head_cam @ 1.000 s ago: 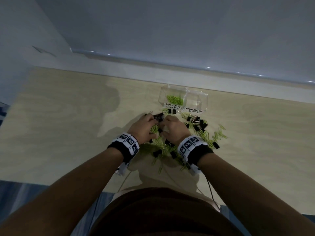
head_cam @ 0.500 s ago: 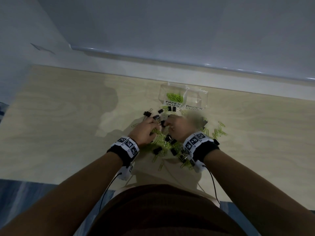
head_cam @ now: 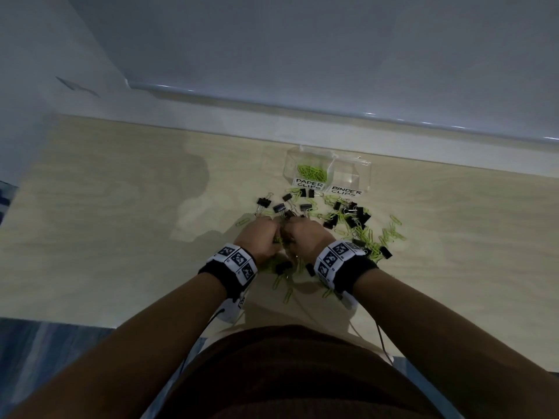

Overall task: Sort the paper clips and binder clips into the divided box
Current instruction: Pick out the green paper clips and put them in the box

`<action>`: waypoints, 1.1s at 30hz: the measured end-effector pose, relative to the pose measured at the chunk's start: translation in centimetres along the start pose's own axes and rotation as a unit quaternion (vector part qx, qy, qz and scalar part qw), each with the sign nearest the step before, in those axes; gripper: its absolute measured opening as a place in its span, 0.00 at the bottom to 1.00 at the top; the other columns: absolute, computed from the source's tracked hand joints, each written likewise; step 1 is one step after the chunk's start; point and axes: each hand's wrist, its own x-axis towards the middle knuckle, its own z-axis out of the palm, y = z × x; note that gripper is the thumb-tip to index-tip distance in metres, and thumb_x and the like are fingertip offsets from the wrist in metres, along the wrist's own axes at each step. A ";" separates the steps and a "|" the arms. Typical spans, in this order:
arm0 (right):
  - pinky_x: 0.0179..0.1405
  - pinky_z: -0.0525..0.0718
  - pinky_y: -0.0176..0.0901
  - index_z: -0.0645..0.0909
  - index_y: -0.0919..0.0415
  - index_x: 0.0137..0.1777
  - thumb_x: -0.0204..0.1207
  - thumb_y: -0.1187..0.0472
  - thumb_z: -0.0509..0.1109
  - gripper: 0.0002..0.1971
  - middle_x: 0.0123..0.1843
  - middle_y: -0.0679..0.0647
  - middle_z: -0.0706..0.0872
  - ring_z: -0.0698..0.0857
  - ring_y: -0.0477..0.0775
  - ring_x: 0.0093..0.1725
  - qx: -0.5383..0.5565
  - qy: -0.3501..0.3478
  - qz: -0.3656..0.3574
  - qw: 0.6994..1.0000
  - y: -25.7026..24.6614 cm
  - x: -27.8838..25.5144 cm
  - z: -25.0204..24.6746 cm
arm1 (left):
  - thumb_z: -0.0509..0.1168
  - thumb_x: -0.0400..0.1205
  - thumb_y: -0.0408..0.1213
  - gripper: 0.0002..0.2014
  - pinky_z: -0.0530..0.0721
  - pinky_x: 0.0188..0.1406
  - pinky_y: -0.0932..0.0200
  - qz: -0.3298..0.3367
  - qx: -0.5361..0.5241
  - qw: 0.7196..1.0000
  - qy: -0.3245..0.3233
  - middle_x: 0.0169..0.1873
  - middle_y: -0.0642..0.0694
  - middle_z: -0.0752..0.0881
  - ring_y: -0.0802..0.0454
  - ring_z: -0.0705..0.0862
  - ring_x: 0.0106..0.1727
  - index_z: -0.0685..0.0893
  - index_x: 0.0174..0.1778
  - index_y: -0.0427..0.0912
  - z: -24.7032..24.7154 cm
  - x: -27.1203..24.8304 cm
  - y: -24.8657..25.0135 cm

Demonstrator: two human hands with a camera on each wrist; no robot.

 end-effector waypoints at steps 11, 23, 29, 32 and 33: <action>0.31 0.85 0.38 0.88 0.60 0.38 0.67 0.68 0.77 0.03 0.33 0.52 0.88 0.85 0.48 0.30 0.346 0.077 0.152 0.922 4.5 -1.1 -1.4 | 0.70 0.74 0.35 0.08 0.78 0.37 0.60 0.005 -0.048 0.998 -0.027 0.37 0.48 0.84 0.50 0.83 0.38 0.85 0.49 0.42 -1.5 1.1 0.2; 0.43 0.89 0.44 0.86 0.67 0.40 0.69 0.70 0.76 0.02 0.41 0.59 0.90 0.89 0.53 0.39 0.531 0.279 0.116 0.792 7.0 -0.4 -10.1 | 0.73 0.74 0.36 0.06 0.88 0.45 0.55 0.027 -0.318 0.941 0.110 0.39 0.42 0.90 0.46 0.89 0.41 0.86 0.45 0.42 -7.9 5.2 3.2; 0.45 0.89 0.43 0.87 0.58 0.35 0.67 0.68 0.77 0.05 0.35 0.51 0.90 0.89 0.51 0.38 0.402 0.366 0.182 0.819 7.8 3.6 -11.2 | 0.72 0.75 0.33 0.08 0.86 0.46 0.60 0.033 -0.214 0.961 0.173 0.44 0.42 0.89 0.52 0.85 0.40 0.87 0.49 0.38 -9.4 9.7 6.2; 0.47 0.88 0.40 0.87 0.57 0.42 0.68 0.67 0.76 0.05 0.40 0.50 0.90 0.88 0.48 0.41 0.282 0.329 0.170 0.885 7.9 3.9 -9.9 | 0.71 0.76 0.33 0.12 0.86 0.53 0.53 0.052 -0.123 0.981 0.144 0.48 0.42 0.89 0.49 0.86 0.46 0.86 0.55 0.39 -9.0 10.1 6.3; 0.48 0.87 0.39 0.87 0.59 0.44 0.69 0.68 0.75 0.06 0.43 0.51 0.89 0.88 0.48 0.43 0.240 0.329 0.148 0.901 7.9 3.6 -9.4 | 0.70 0.76 0.34 0.13 0.85 0.53 0.54 0.058 -0.105 0.982 0.145 0.49 0.43 0.88 0.50 0.86 0.47 0.85 0.57 0.40 -8.8 9.7 6.0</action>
